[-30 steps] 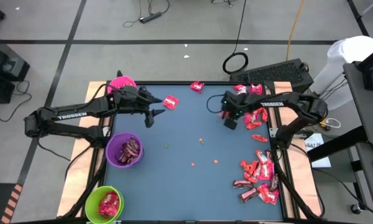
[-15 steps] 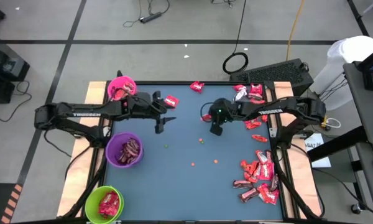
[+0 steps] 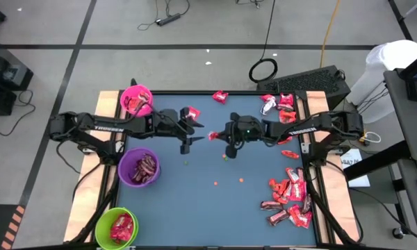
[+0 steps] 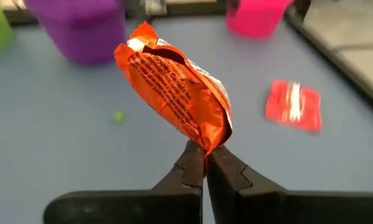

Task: Organize candy in baskets
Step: Put the orange chocolate into the pink bucket

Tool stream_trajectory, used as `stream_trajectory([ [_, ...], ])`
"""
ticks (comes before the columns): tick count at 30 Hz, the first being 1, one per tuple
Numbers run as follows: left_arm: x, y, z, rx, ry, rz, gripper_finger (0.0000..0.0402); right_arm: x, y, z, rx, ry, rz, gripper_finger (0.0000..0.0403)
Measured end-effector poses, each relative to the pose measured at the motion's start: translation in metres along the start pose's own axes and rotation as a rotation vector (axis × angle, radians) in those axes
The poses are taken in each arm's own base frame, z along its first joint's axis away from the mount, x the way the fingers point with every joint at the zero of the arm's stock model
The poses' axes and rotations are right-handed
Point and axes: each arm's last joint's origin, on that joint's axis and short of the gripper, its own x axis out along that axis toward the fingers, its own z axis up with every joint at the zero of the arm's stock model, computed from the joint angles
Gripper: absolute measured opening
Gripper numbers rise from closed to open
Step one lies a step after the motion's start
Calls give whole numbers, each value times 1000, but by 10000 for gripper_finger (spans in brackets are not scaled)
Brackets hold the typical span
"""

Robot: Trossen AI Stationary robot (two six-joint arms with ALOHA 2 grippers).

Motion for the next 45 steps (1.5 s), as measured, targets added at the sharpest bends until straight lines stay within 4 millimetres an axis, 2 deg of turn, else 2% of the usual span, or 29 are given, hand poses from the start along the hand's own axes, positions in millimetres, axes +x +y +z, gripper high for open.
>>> stream_trajectory([
  [9,0,-13,11,69,-88,-41,228,0,18,19,-19,-211,96,0],
  [21,-1,-21,21,94,-170,-52,222,15,21,14,1,-286,103,0],
  [24,-1,-21,20,109,-164,-52,196,17,21,13,5,-298,103,0],
  [31,-1,-21,21,109,-163,-38,102,16,21,14,14,-306,106,2],
  [34,-1,-20,21,107,-159,-25,83,16,21,14,30,-308,107,22],
  [38,-1,-20,21,104,-149,6,81,15,21,15,30,-307,108,75],
  [45,-18,-16,23,73,-107,76,85,-16,21,29,-25,-225,100,155],
])
